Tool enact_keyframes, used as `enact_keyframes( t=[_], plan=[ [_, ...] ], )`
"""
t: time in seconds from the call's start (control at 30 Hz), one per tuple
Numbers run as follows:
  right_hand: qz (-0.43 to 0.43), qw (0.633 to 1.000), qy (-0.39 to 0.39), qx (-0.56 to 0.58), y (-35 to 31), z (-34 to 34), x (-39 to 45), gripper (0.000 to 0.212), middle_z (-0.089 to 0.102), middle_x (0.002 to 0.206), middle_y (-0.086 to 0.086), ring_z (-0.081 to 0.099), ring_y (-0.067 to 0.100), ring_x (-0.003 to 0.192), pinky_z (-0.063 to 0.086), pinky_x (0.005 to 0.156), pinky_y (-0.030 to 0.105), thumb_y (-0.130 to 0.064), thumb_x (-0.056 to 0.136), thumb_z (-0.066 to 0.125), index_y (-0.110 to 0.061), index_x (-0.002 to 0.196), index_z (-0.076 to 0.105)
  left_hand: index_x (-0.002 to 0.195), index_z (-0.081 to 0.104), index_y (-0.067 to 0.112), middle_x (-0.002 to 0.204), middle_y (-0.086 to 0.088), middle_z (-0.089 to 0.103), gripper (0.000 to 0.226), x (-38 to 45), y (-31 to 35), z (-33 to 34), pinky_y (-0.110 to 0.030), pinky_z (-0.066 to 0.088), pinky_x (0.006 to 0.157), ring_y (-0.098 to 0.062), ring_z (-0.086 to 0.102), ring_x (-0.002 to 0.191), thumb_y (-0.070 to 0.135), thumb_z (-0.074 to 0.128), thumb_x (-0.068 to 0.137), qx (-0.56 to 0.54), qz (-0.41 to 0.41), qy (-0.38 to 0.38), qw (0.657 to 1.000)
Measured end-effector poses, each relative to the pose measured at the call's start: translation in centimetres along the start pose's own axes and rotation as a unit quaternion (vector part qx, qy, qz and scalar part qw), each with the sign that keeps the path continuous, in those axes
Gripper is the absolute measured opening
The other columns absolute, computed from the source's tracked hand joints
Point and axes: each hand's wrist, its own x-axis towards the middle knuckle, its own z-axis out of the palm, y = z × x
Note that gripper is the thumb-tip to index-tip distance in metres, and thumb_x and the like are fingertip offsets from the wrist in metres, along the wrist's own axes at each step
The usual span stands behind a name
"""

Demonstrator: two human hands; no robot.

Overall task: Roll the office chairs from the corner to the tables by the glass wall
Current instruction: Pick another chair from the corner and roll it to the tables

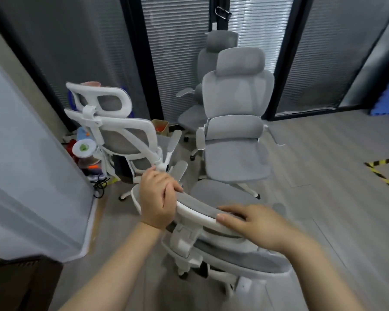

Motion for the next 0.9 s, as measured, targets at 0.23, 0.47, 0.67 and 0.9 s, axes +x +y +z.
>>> enact_keyframes(
  t=[0.23,0.47,0.67,0.9],
  plan=[
    [0.028,0.957,0.282,0.066,6.0,1.6,-4.5,0.07,0.069,0.076,0.008,0.063,0.017,0.073,0.049,0.069,0.037,-0.061,0.082,0.023,-0.005,0.086,0.066,0.055,0.06,0.014,0.06,0.009,0.056,0.039,-1.6,5.1,3.3,-0.044,0.041,0.087,-0.014,0.05,0.064,0.012,0.034,0.084,-0.001,0.02,0.018,1.0],
    [0.031,0.94,0.308,0.145,12.8,-1.0,-9.1,0.064,0.061,0.066,0.007,0.056,0.014,0.065,0.041,0.062,0.027,-0.056,0.083,0.03,-0.001,0.073,0.061,0.057,0.06,0.015,0.063,0.009,0.054,0.038,-4.0,12.2,7.7,-0.043,0.038,0.074,-0.022,0.049,0.064,0.017,0.034,0.084,0.007,0.015,0.022,1.0],
    [0.057,0.928,0.326,0.169,18.8,-3.3,-13.4,0.037,0.065,0.075,-0.007,0.059,0.007,0.08,0.042,0.066,0.021,-0.032,0.095,0.041,-0.02,0.07,0.067,0.06,0.061,0.016,0.067,0.006,0.057,0.033,-6.1,18.1,12.0,-0.037,0.032,0.076,-0.023,0.048,0.068,0.022,0.036,0.082,0.027,0.032,0.01,0.999],
    [0.068,0.897,0.394,0.187,23.8,-5.5,-16.3,0.037,0.059,0.074,-0.009,0.054,0.01,0.075,0.036,0.06,0.013,-0.024,0.098,0.042,-0.013,0.07,0.063,0.06,0.06,0.014,0.066,0.004,0.055,0.035,-5.5,22.9,17.4,-0.039,0.034,0.072,-0.022,0.047,0.066,0.021,0.035,0.084,-0.01,0.047,0.003,0.999]
  ],
)
